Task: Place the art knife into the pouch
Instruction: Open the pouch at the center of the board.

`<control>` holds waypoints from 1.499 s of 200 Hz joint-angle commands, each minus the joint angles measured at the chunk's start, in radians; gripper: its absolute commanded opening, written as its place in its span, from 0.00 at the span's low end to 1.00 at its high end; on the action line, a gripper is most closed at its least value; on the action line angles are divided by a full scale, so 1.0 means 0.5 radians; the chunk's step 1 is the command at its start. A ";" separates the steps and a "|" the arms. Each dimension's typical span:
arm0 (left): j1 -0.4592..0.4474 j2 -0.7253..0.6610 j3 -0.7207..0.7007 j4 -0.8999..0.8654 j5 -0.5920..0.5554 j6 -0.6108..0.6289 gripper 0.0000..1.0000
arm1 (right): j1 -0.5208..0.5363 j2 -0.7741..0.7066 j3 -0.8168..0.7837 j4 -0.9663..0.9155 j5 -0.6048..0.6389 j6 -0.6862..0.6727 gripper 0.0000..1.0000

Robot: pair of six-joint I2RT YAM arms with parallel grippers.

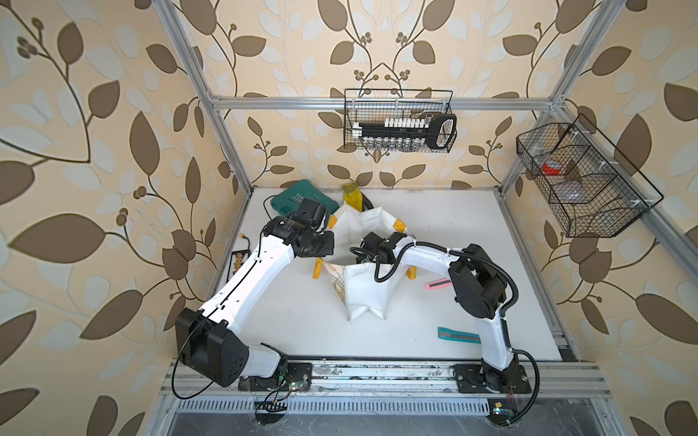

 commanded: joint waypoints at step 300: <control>0.013 -0.133 -0.226 0.229 0.248 -0.124 0.00 | 0.021 -0.172 1.370 -0.478 0.243 0.059 0.63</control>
